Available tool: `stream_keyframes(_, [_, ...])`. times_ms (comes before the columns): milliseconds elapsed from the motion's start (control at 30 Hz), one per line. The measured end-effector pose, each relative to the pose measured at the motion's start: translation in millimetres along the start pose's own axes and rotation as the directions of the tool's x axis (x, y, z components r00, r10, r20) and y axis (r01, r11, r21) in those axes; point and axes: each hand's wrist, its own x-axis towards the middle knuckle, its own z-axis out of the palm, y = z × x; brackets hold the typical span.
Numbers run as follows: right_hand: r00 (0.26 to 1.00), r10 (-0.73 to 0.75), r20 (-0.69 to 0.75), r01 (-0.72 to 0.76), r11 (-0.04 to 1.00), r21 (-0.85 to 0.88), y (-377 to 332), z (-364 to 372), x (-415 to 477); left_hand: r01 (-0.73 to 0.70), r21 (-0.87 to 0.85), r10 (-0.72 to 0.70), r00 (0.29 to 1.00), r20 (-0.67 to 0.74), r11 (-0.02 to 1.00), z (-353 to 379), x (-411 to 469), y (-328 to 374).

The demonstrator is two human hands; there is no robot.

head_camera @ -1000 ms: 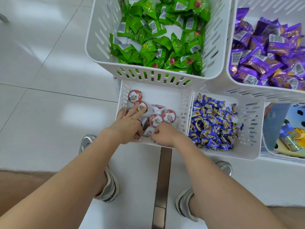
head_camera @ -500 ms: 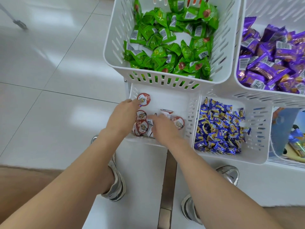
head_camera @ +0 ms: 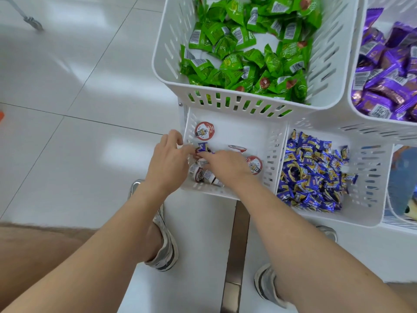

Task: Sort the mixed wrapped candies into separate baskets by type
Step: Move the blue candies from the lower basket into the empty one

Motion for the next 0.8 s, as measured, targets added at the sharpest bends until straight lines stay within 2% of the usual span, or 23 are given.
stream_keyframes(133, [0.996, -0.001, 0.094, -0.001, 1.000, 0.026, 23.9, -6.4, -8.9, 0.081, 0.099, -0.082, 0.997, -0.001, 0.992, 9.9, -11.6, -1.1])
stream_keyframes(233, [0.994, 0.063, 0.088, -0.067, 0.997, 0.036, 37.1, -11.2, -21.6, -0.025, 0.146, 0.032, 0.999, -0.041, 0.989, 12.6, -13.4, 4.2])
stream_keyframes(300, [0.992, 0.092, 0.084, -0.094, 0.995, 0.020, 40.4, -12.3, -25.5, -0.087, 0.142, 0.082, 0.996, 0.045, 0.986, 13.5, -9.4, 15.7])
stream_keyframes(400, [0.990, 0.132, 0.045, -0.134, 0.990, 0.043, 34.8, -13.5, -25.8, 0.045, 0.127, -0.074, 0.969, 0.235, 0.991, 10.0, -2.4, 45.4])
stream_keyframes(500, [0.957, 0.290, -0.016, -0.282, 0.942, 0.184, 29.4, -10.7, -22.3, 0.118, 0.194, -0.183, 0.913, 0.364, 0.974, 12.2, 3.5, 65.9])
stream_keyframes(600, [0.897, 0.441, -0.024, -0.411, 0.853, 0.322, 34.0, -9.2, -14.7, 0.198, 0.145, -0.240, 0.891, 0.385, 0.969, 20.7, 5.2, 66.3])
stream_keyframes(800, [0.895, 0.447, -0.010, -0.418, 0.845, 0.333, 35.4, -7.4, 7.3, 0.251, 0.010, -0.240, 0.916, 0.321, 0.968, 29.6, 6.5, 56.1])
